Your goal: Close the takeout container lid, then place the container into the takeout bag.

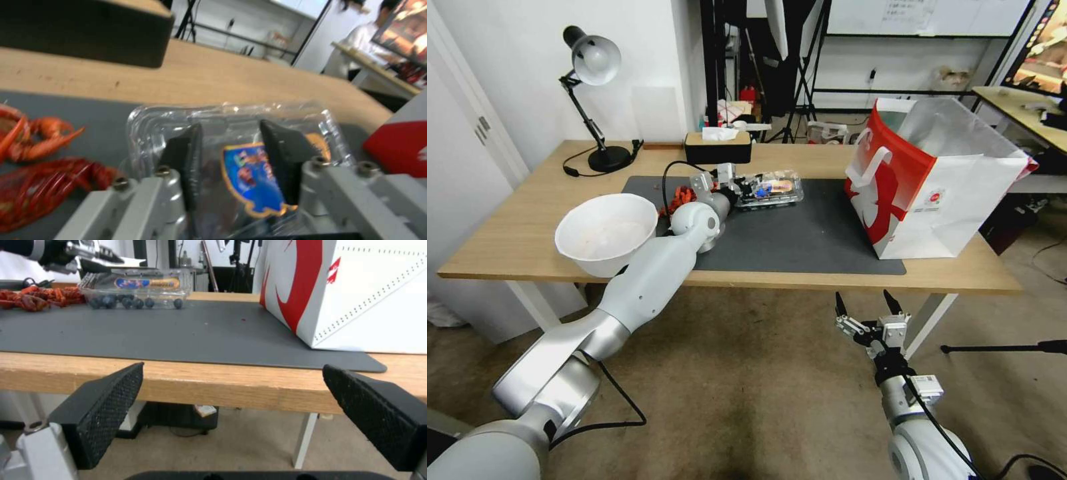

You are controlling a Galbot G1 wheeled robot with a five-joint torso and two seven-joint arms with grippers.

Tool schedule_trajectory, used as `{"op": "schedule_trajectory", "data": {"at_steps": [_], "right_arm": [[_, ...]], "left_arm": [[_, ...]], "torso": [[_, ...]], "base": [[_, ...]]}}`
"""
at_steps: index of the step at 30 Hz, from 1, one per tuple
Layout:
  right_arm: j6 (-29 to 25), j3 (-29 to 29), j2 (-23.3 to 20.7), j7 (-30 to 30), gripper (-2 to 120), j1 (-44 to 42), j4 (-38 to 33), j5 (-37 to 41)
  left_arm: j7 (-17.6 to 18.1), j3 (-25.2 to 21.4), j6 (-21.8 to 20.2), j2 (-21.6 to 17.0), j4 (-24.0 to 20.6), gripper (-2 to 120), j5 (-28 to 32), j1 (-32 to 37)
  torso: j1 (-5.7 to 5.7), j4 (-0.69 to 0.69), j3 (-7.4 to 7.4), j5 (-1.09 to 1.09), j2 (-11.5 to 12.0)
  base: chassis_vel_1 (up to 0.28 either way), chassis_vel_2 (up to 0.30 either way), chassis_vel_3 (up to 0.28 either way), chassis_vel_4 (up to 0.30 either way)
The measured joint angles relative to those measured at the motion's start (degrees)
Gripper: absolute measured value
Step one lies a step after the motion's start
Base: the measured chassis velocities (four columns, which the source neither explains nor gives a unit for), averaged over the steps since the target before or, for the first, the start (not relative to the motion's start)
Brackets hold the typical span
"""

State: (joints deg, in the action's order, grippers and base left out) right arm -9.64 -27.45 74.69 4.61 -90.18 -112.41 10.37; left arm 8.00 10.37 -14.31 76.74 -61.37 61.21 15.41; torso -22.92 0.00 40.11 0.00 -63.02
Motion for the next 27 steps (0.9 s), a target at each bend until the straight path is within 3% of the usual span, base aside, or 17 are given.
{"op": "schedule_trajectory", "data": {"at_steps": [9,14,27], "right_arm": [[0.0,0.1,-0.3,-0.1,100,0.2,-0.3,0.4],[0.5,0.2,-0.7,-0.5,100,0.6,-1.4,2.4],[4.9,-0.3,-6.7,-5.2,100,8.5,-3.2,18.4]], "left_arm": [[2.8,-0.4,-3.7,0.0,1.4,0,-0.2,-0.3],[2.7,-0.5,-4.0,-0.1,1.3,0,-0.1,-0.2],[2.5,-0.6,-4.2,-0.3,1.2,0,0.5,-0.2]], "torso": [[0.0,0.0,0.0,0.0,0.0],[0.0,0.0,0.0,0.0,0.0],[0.0,0.0,0.0,0.0,0.0]], "base": [[0.0,0.0,0.0,0.0],[0.0,0.0,0.0,0.0],[0.0,0.0,0.0,0.0]]}}
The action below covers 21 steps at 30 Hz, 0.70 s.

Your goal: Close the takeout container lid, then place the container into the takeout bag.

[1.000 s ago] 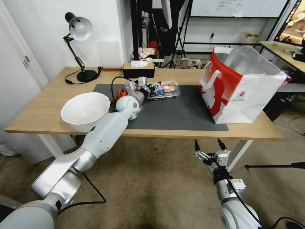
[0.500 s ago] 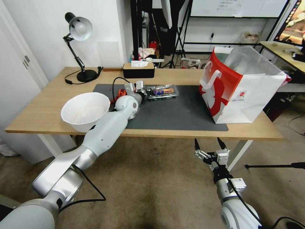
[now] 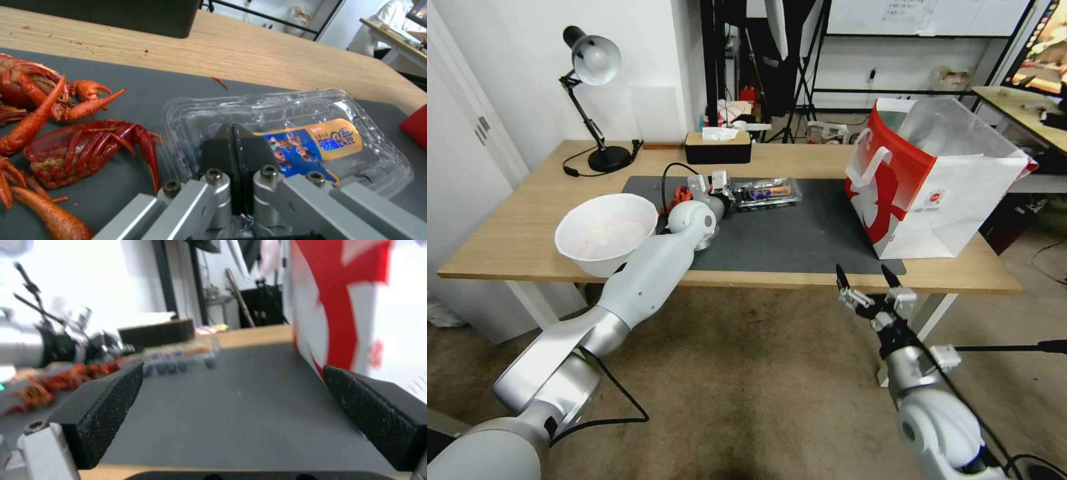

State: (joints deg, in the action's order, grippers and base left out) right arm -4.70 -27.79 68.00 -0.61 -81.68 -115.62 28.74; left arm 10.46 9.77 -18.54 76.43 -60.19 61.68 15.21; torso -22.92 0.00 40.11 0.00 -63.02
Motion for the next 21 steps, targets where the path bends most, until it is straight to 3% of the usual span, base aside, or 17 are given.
{"op": "schedule_trajectory", "data": {"at_steps": [7,21], "right_arm": [[4.6,3.4,-3.4,-1.7,100,7.4,1.3,5.5],[10.4,12.3,-5.0,-0.2,100,21.7,6.7,12.4]], "left_arm": [[-0.1,-0.3,0.0,-0.6,-0.8,0,0.1,0.8],[-0.1,-0.9,-0.2,-0.9,-1.7,0,0.0,1.4]], "torso": [[0.0,0.0,0.0,0.0,0.0],[0.0,-0.01,0.0,0.01,0.0]], "base": [[0.0,0.0,0.0,0.0],[0.0,0.0,0.0,0.0]]}}
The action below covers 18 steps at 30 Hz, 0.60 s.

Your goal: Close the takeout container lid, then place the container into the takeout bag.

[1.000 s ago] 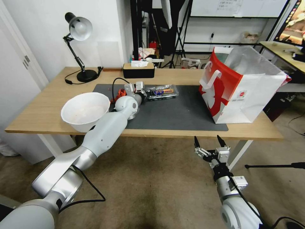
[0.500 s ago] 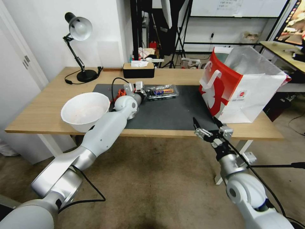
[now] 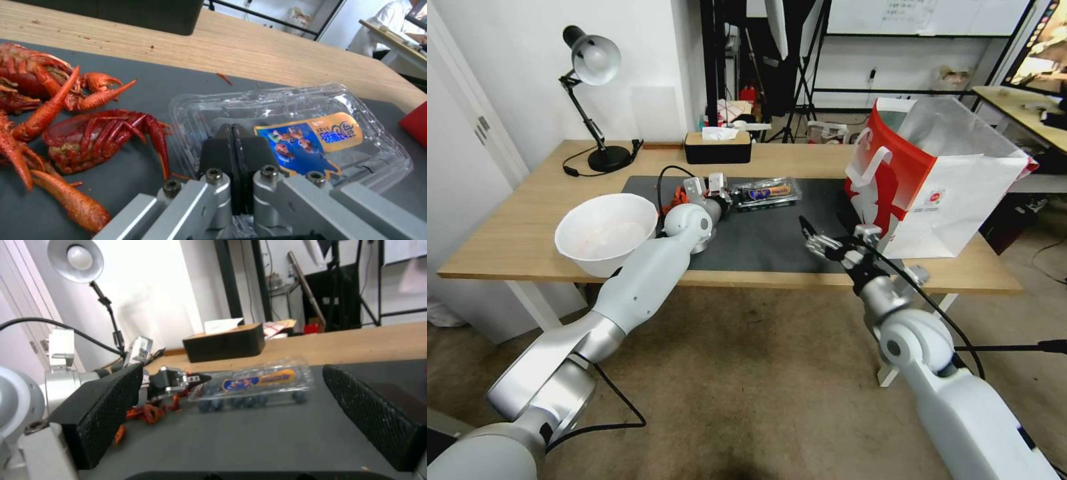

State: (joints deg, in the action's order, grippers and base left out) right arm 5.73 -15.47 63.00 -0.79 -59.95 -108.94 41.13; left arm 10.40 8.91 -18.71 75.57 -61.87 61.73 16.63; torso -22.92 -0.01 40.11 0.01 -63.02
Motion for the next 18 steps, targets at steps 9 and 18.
{"op": "schedule_trajectory", "data": {"at_steps": [9,18], "right_arm": [[2.8,4.2,-0.4,1.5,100,7.0,4.8,4.4],[5.8,7.3,0.5,3.8,100,14.9,9.8,9.9]], "left_arm": [[-0.2,0.0,0.0,0.0,0.0,0,-0.1,0.0],[-0.6,0.0,0.0,0.0,0.4,0,-0.2,-0.3]], "torso": [[0.0,0.01,0.0,0.0,0.0],[-0.01,0.0,0.0,0.0,0.0]], "base": [[0.0,0.0,0.0,0.0],[0.0,0.0,0.0,0.0]]}}
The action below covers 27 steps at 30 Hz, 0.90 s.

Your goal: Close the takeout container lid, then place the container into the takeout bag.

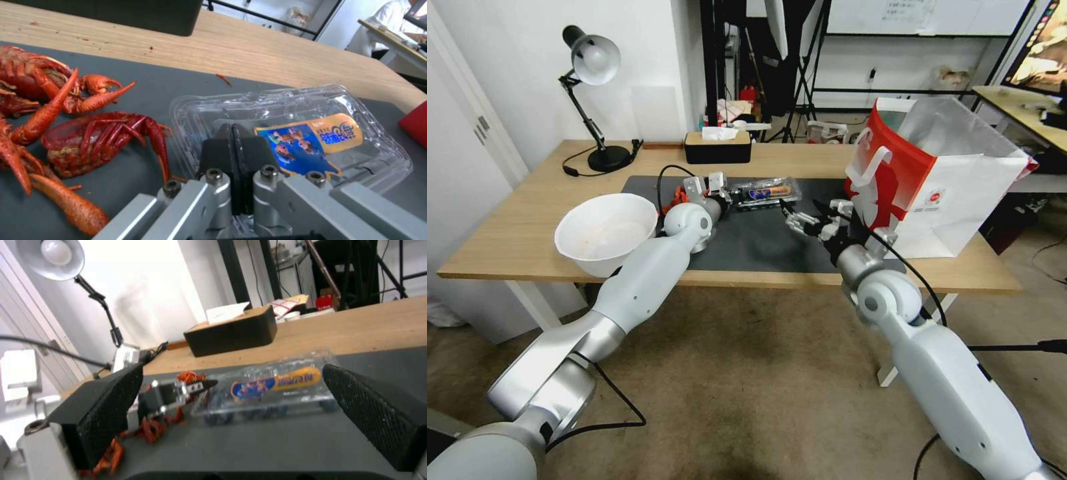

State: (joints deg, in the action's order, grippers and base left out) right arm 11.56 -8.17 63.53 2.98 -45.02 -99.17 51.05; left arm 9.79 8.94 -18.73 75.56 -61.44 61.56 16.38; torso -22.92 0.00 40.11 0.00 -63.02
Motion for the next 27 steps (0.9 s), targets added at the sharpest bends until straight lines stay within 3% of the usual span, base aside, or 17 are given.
{"op": "schedule_trajectory", "data": {"at_steps": [6,9,18,27], "right_arm": [[1.0,1.1,0.2,0.8,100,2.9,1.5,1.1],[4.1,3.7,0.7,3.8,100,8.7,5.7,1.9],[10.0,5.5,2.2,7.9,100,14.2,11.7,2.7],[14.3,6.1,3.2,8.5,100,18.2,17.6,3.4]], "left_arm": [[-0.1,0.0,0.0,0.0,0.1,0,0.0,0.0],[-0.4,0.1,0.1,0.1,0.3,0,0.0,-0.2],[-0.8,0.3,0.1,0.1,0.4,0,0.0,-0.5],[-1.0,0.4,0.1,0.1,-0.1,0,0.0,-0.7]], "torso": [[0.0,0.0,0.0,0.0,0.0],[0.0,0.0,0.0,0.0,0.0],[0.0,0.0,0.0,-0.01,0.0],[0.0,0.01,0.0,-0.01,0.0]], "base": [[0.0,0.0,0.0,0.0],[0.0,0.0,0.0,0.0],[0.0,0.0,0.0,0.0],[0.0,0.0,0.0,0.0]]}}
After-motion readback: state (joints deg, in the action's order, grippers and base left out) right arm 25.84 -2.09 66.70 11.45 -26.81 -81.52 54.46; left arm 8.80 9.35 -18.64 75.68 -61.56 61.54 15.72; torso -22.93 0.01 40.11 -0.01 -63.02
